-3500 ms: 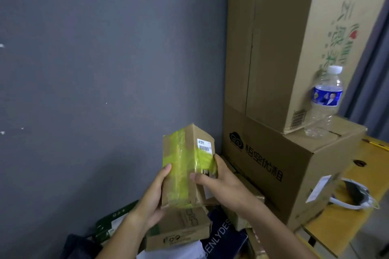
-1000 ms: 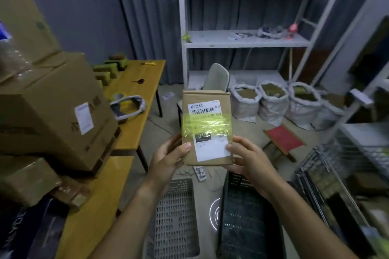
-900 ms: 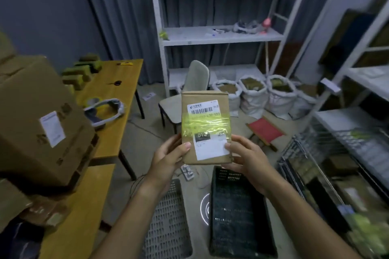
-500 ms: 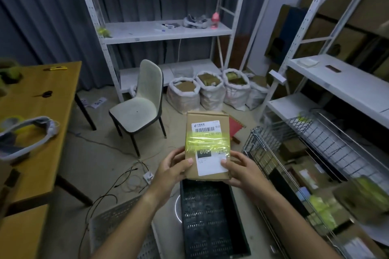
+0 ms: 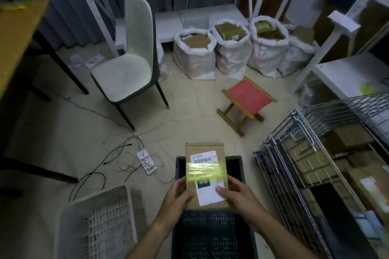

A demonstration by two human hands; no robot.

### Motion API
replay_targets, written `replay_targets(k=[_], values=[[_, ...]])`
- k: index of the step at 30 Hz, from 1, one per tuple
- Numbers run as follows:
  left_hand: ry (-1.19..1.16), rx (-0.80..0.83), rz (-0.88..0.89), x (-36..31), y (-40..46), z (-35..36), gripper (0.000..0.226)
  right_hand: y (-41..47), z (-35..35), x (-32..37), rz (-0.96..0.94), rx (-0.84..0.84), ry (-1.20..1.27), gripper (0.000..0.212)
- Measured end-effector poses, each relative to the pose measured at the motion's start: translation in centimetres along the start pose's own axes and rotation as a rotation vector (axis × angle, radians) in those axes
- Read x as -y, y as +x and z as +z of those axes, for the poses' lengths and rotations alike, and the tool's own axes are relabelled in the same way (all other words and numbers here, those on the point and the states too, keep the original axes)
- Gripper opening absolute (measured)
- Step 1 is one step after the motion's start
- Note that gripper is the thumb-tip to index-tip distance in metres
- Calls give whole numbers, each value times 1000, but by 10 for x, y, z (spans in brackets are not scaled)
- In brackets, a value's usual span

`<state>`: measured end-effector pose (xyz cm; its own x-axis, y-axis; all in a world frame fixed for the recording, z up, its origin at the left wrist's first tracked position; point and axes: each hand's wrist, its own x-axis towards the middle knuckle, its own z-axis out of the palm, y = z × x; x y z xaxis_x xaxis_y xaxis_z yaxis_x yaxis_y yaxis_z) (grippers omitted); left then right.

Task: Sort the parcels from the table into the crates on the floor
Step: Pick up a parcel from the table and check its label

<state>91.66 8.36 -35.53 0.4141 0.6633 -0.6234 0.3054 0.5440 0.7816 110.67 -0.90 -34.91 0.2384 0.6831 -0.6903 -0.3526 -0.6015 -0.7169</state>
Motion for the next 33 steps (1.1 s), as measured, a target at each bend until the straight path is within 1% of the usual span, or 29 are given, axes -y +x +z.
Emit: replay_targets(k=[3,6,8,11,12,14,16,17,19,20,22,24,28,31,33], values=[[80,2,-86,58,60,7,30,67,-14,-58,95,-9,25,36],[234,15,-124,106,111,7,24,126,-21,-113,152,-14,39,36],[365,-38,-105,134,143,3,28,163,-20,-148,181,-22,51,38],[638,-255,0,174,189,-11,43,216,-19,-195,195,-28,38,35],[700,-287,40,186,203,-16,45,234,-18,-211,189,-26,23,35],[754,-267,51,208,229,-26,45,267,-13,-239,169,-34,-3,37],[789,-239,49,228,254,-34,46,296,-9,-262,172,-54,-8,34],[808,-243,40,236,264,-37,50,311,-8,-274,175,-58,-12,35],[844,-274,32,248,279,-41,55,339,-5,-299,176,-72,-47,48],[859,-285,46,251,281,-42,54,350,-2,-308,173,-61,-57,50],[880,-292,83,251,279,-41,47,373,3,-324,176,-63,-52,45],[878,-287,102,247,276,-38,46,391,12,-331,183,-87,-47,45],[935,-323,73,247,280,-39,67,419,18,-352,210,-128,-69,51],[982,-316,61,249,279,-39,77,433,21,-354,212,-170,-65,55],[1006,-318,64,246,279,-39,77,445,23,-355,199,-173,-67,44]])
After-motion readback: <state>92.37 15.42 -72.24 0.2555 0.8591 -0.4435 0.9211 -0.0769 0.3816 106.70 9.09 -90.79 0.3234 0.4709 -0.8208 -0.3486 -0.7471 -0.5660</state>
